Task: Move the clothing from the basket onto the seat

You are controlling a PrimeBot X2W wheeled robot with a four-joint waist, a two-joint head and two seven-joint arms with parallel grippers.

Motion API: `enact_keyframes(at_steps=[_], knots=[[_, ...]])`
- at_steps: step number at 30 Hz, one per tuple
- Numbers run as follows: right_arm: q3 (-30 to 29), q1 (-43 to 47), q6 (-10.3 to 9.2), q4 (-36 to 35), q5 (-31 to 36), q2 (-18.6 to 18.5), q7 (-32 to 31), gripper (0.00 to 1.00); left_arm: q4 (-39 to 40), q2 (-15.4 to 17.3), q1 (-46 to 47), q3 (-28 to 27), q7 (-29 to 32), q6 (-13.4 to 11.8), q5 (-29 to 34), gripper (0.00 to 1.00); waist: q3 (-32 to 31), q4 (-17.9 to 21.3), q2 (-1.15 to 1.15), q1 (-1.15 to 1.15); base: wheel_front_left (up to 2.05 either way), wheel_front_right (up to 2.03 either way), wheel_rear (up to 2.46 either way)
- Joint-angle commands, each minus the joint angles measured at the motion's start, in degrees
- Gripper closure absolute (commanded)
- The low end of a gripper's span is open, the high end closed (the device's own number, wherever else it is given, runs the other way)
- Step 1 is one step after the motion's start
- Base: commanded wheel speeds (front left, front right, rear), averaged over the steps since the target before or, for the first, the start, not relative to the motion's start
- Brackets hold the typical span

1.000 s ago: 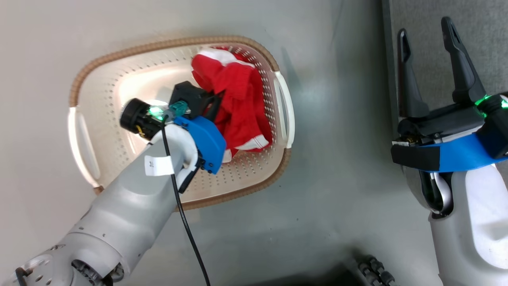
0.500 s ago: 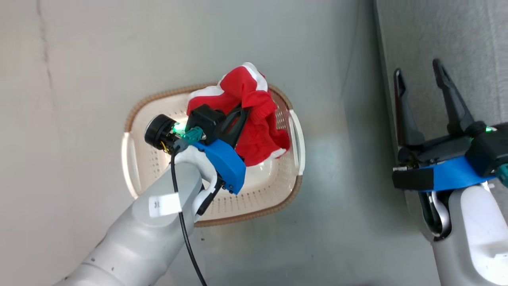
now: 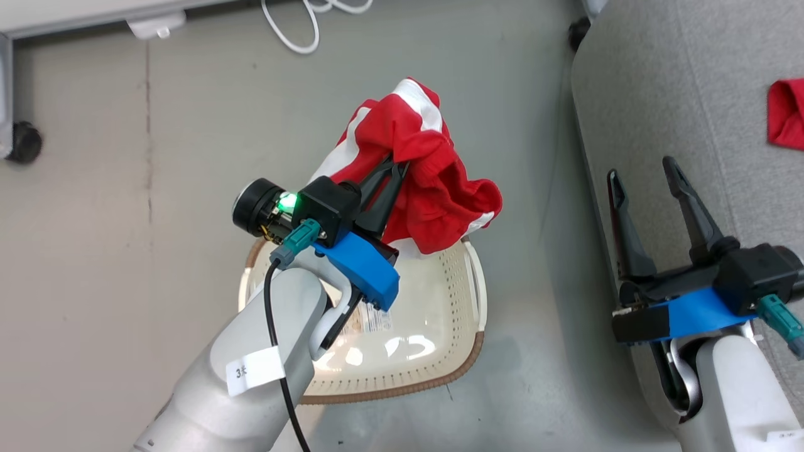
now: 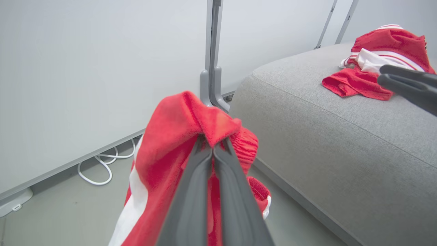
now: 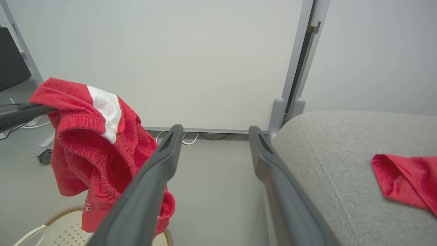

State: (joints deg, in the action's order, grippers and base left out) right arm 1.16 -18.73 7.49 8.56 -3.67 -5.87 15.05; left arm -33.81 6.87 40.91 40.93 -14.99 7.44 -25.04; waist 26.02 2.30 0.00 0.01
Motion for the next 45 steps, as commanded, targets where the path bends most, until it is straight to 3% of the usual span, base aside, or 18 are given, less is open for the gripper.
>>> enact_keyframes(at_steps=[1,12,23,35,45], knots=[[0.02,1.40,0.01,0.44,-0.38,0.21,0.20,0.00,1.17,-0.18,-0.60,-0.81,-0.28,0.07,0.80,1.00,-3.52,-0.39,0.00,-0.01,0.00,0.00,0.00],[-0.19,5.13,0.01,1.88,-0.68,0.67,0.19,0.00,5.83,-0.49,1.57,-0.91,-0.28,0.07,3.77,1.00,-11.52,-1.07,0.00,-0.01,0.00,0.00,0.00],[-1.00,9.16,0.01,2.60,-0.62,1.35,0.19,0.00,7.46,-0.41,2.62,0.95,-0.29,0.07,2.92,1.00,-17.04,-1.66,0.00,-0.01,0.00,0.00,0.00],[-0.54,9.93,0.01,1.90,-0.44,1.82,0.19,0.00,7.36,-0.38,1.97,1.64,-0.29,0.07,2.10,1.00,-19.24,-2.05,0.00,-0.01,0.00,0.00,0.00],[4.14,7.95,0.01,0.82,-0.71,1.50,0.19,0.00,7.31,-0.39,1.97,2.02,-0.29,0.07,2.40,1.00,-19.46,-2.59,0.00,-0.01,0.00,0.00,0.00]])
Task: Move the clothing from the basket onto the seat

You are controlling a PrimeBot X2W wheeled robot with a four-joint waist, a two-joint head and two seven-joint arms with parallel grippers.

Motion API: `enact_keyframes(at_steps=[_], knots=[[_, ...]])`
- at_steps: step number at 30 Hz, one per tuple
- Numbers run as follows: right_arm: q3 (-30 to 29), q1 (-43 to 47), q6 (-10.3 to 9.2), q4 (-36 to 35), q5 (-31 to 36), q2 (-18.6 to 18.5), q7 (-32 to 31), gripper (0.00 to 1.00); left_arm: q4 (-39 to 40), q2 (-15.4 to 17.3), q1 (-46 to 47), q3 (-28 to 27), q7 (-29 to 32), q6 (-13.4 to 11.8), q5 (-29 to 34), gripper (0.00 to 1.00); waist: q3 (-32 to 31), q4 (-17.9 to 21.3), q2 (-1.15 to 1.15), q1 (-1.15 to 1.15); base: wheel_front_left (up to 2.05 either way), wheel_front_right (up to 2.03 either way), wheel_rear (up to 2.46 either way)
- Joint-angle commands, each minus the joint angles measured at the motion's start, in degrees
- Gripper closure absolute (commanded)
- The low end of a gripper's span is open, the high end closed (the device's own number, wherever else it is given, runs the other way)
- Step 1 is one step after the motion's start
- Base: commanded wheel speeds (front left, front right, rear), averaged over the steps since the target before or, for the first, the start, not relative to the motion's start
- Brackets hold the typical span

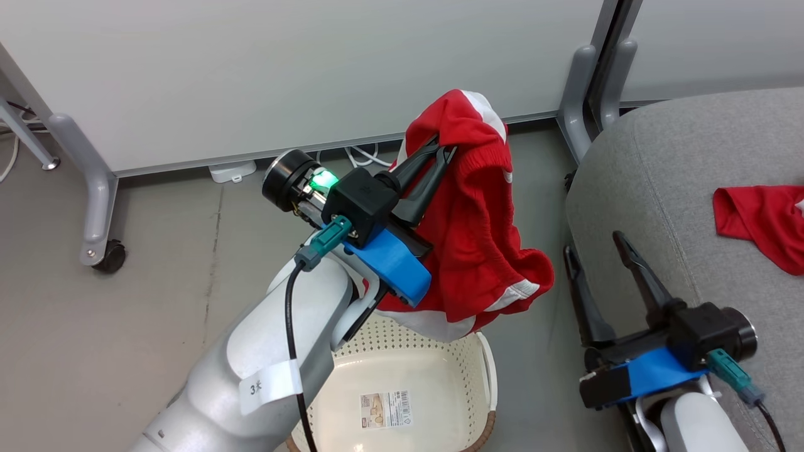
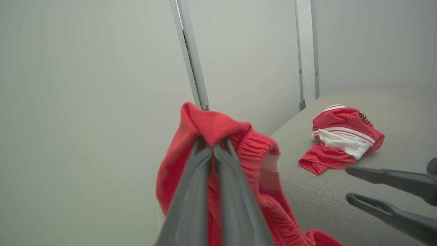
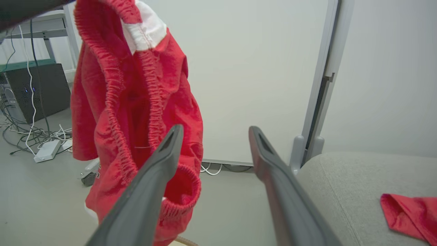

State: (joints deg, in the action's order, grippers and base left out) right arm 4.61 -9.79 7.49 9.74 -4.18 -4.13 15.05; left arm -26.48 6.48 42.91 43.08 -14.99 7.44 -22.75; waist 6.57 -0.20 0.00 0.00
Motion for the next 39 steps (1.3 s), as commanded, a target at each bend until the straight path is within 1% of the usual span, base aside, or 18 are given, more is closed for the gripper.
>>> enact_keyframes(at_steps=[1,8,9,19,26,36,37,38,39], knots=[[1.50,-1.28,0.01,-0.31,-0.28,-0.42,0.19,0.00,0.01,-0.02,-0.02,-0.11,-0.29,0.07,0.15,1.00,-0.01,-0.14,0.00,0.00,0.00,0.00,0.00],[7.32,-4.81,0.01,0.52,-0.53,-1.07,0.19,0.00,0.12,-0.28,0.75,0.21,-0.29,0.07,0.52,1.00,0.60,-0.64,0.00,0.00,0.00,0.00,0.00],[7.32,-4.81,0.01,0.52,-0.53,-1.07,0.19,0.00,0.12,-0.28,0.75,0.21,-0.29,0.07,0.52,1.00,0.60,-0.64,0.00,0.00,0.00,0.00,0.00],[14.22,-12.24,0.01,5.17,-0.79,-0.96,0.19,0.00,0.21,-0.89,1.76,0.99,-0.29,0.07,0.63,1.00,1.93,-1.94,0.00,0.00,0.00,0.00,0.00],[15.62,-16.29,0.01,9.66,-0.18,0.01,0.19,0.00,0.34,-1.54,2.14,1.53,-0.29,0.07,0.54,1.00,2.52,-3.04,0.00,0.00,0.00,0.00,0.00],[15.58,-21.41,0.01,16.23,0.18,1.06,0.19,0.00,0.60,-2.18,2.30,1.95,-0.29,0.07,0.76,1.00,3.07,-3.88,0.00,0.00,0.00,0.00,0.00],[15.65,-21.76,0.01,16.82,0.00,1.12,0.19,0.22,0.59,-2.20,2.25,1.98,-0.29,0.07,0.77,1.00,3.06,-3.91,0.00,0.00,0.00,0.00,0.00],[15.67,-22.13,0.01,17.21,-0.13,1.16,0.19,0.62,0.58,-2.24,2.21,1.99,-0.29,0.07,0.79,1.00,3.04,-3.93,0.00,0.00,0.00,0.00,0.00],[15.72,-22.42,0.01,17.63,-0.25,1.19,0.19,1.00,0.56,-2.27,2.17,1.99,-0.29,0.07,0.80,1.00,3.02,-3.95,0.00,0.00,0.00,0.00,0.00]])
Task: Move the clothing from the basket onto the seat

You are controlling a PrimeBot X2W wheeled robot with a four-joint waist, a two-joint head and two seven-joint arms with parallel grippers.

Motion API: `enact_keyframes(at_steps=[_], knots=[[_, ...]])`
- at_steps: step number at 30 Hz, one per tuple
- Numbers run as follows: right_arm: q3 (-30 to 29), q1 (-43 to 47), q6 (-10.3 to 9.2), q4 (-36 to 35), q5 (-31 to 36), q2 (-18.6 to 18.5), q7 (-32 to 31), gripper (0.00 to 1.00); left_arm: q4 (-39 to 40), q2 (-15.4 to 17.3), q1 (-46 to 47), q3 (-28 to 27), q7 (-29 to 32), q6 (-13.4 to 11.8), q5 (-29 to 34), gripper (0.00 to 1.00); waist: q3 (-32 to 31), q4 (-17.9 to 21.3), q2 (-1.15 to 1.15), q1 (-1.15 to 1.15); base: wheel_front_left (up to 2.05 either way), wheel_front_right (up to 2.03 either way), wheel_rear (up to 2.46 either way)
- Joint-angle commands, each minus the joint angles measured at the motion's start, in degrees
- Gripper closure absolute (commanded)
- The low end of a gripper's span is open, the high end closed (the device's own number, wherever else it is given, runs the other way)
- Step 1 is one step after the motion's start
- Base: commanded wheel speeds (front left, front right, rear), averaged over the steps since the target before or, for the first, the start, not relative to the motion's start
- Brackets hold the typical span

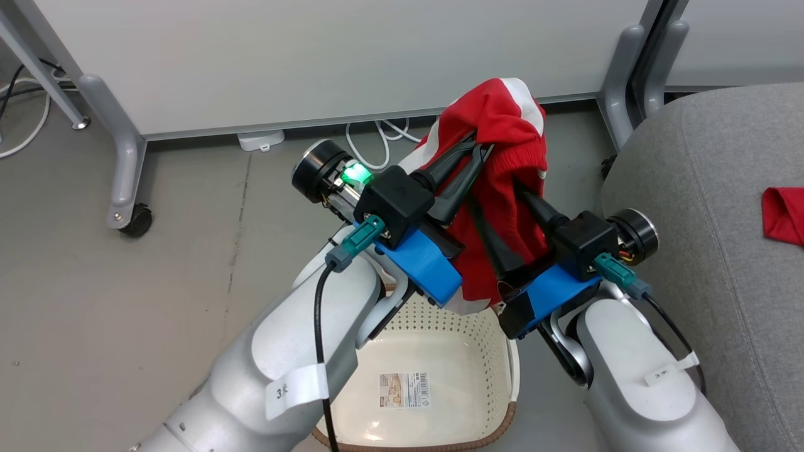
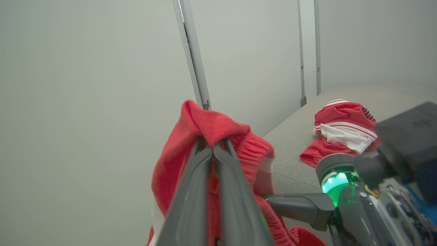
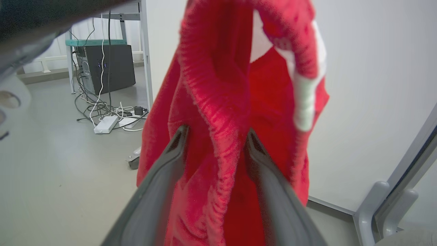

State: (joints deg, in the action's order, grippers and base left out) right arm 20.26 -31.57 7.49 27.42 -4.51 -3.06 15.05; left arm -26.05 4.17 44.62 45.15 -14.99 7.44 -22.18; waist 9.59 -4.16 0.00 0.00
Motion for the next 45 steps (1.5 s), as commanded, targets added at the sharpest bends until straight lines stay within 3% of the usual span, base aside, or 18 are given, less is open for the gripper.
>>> enact_keyframes(at_steps=[1,16,17,18,19,45], knots=[[0.13,-0.84,0.01,0.30,-0.07,0.16,0.19,1.00,0.09,0.01,0.43,-0.06,-0.29,0.07,0.24,1.00,-0.02,0.00,0.00,0.00,0.00,0.00,0.00],[1.45,-0.68,0.01,0.75,-1.99,0.21,0.19,1.00,-0.11,0.00,-0.41,0.19,-0.29,0.07,0.44,1.00,-0.44,0.25,0.00,0.00,0.00,0.00,0.00],[1.45,-0.60,0.01,0.77,-2.02,0.21,0.19,1.00,-0.13,0.00,-0.43,0.06,-0.29,0.07,0.56,0.84,-0.43,0.26,0.00,0.00,0.00,0.00,0.00],[1.45,-0.50,0.01,0.77,-2.04,0.21,0.19,1.00,-0.08,-0.01,-0.47,-0.23,-0.29,0.07,0.70,0.36,-0.43,0.27,0.00,0.00,0.00,0.00,0.00],[1.45,-0.38,0.01,0.74,-2.05,0.21,0.19,1.00,-0.01,-0.04,-0.56,-0.42,-0.29,0.07,0.75,0.00,-0.44,0.28,0.00,0.00,0.00,0.00,0.00],[-1.59,0.76,0.01,-0.19,-1.34,0.17,0.20,1.00,-0.14,0.15,-0.97,-2.10,-0.28,0.07,2.82,0.00,1.32,2.94,0.00,0.00,0.00,0.00,0.00]])
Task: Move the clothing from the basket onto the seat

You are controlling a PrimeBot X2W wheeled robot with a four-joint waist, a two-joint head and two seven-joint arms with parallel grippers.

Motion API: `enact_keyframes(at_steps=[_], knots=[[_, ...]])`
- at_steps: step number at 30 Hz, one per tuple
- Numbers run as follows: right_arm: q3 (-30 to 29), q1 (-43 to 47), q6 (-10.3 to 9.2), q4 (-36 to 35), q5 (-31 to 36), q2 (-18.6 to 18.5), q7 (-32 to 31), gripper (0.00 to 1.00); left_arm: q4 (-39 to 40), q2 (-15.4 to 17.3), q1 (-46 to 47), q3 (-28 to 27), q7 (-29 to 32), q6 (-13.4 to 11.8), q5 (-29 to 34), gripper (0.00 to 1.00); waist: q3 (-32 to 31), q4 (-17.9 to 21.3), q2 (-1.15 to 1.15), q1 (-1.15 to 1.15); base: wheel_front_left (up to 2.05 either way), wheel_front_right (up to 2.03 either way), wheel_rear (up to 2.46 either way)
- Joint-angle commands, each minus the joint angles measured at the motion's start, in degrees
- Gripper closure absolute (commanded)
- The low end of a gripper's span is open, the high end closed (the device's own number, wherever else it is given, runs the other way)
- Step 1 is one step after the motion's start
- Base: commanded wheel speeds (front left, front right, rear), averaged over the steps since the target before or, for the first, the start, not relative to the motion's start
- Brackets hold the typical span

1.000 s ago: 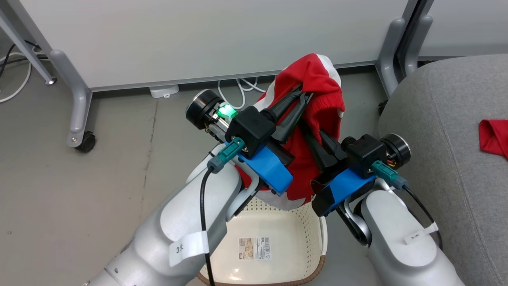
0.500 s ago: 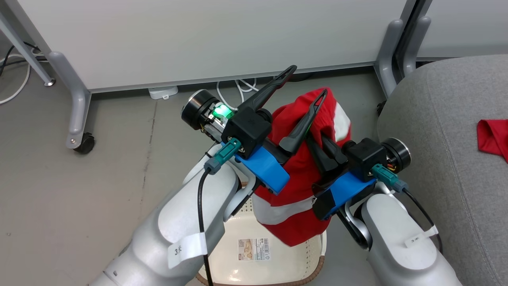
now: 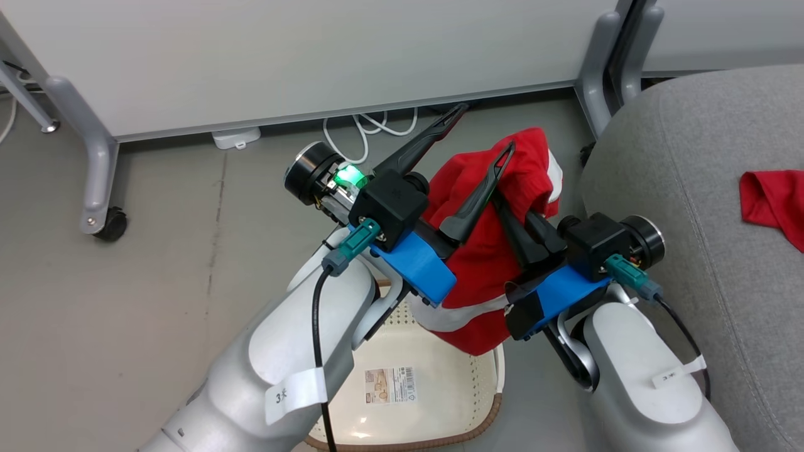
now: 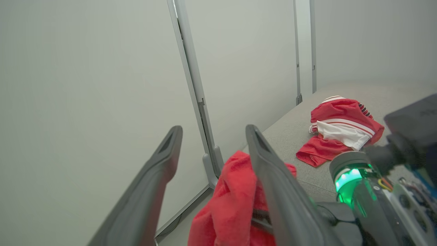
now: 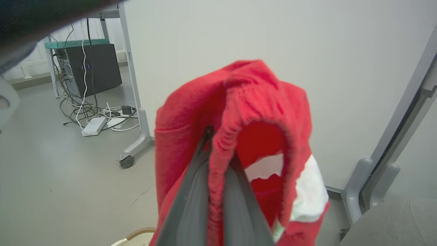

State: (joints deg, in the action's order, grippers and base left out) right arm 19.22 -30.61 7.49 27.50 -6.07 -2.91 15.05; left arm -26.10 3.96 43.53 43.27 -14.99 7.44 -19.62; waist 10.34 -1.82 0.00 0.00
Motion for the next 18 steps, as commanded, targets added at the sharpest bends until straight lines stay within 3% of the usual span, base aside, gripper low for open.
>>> enact_keyframes(at_steps=[1,18], knots=[[-0.88,-0.29,0.01,-0.41,0.36,0.02,0.19,1.00,-0.11,0.42,0.22,-0.25,-0.28,0.07,0.35,0.00,0.86,0.94,0.00,0.00,0.00,0.00,0.00],[-8.53,-0.07,0.01,-4.07,1.05,-0.84,0.20,1.00,-0.73,1.29,1.64,1.92,-0.28,0.07,0.72,0.00,6.04,9.50,0.00,0.00,0.00,0.00,0.00]])
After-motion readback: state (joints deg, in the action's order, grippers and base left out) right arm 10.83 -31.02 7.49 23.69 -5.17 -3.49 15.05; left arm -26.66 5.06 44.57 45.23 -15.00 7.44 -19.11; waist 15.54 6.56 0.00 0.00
